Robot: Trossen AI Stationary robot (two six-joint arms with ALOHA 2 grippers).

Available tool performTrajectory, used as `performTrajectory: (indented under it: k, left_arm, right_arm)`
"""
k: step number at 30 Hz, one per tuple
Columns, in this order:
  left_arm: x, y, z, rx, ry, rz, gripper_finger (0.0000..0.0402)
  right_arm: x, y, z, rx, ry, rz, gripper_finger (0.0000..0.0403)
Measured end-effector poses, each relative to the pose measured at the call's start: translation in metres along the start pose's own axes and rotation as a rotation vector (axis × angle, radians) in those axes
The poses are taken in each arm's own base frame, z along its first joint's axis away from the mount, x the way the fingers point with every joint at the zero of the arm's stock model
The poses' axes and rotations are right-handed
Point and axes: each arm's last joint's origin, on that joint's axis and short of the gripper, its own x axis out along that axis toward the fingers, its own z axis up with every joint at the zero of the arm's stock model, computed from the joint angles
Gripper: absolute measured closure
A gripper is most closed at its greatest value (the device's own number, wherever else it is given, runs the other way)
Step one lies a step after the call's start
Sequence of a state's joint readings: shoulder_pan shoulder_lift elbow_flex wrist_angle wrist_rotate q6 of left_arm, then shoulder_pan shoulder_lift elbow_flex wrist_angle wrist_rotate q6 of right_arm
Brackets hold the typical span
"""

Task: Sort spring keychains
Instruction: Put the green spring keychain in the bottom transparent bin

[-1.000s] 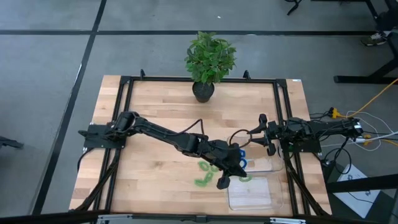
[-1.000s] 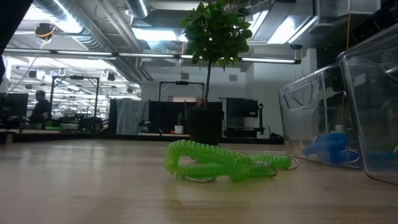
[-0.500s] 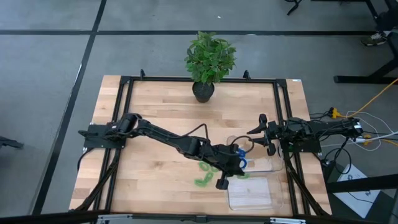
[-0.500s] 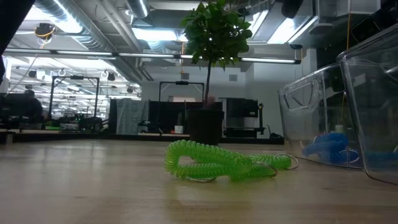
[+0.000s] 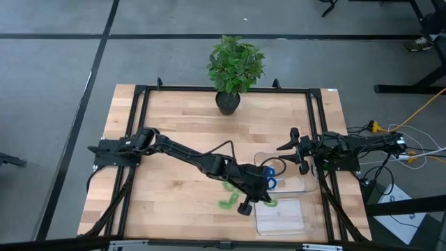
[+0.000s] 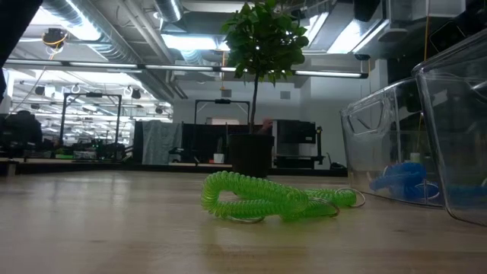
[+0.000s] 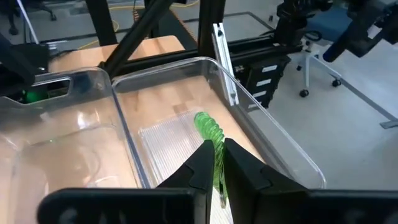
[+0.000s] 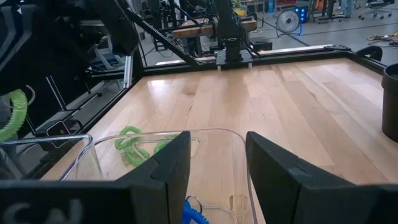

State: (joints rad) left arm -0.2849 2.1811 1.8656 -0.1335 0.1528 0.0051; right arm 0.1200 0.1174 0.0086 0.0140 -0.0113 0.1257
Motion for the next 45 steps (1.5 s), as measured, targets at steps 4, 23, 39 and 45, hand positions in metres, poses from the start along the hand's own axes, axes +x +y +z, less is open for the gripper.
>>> performTrajectory:
  k: [4, 23, 39, 45]
  left_arm:
    - [0.002, -0.014, 0.000, 0.053, 0.001, -0.024, 0.0369]
    - [0.003, -0.027, -0.002, 0.239, 0.026, 0.031, 0.0286]
    - [-0.039, 0.001, -0.003, 0.033, 0.297, 0.325, 0.0260]
    - [-0.060, -0.012, -0.012, -0.090, 0.479, 0.332, 0.0261]
  right_arm:
    - [0.000, 0.000, 0.000, 0.000, 0.000, 0.000, 0.0249]
    - [0.000, 0.000, 0.000, 0.000, 0.000, 0.000, 0.0249]
    - [0.000, 0.000, 0.000, 0.000, 0.000, 0.000, 0.0249]
    - [0.000, 0.000, 0.000, 0.000, 0.000, 0.000, 0.0249]
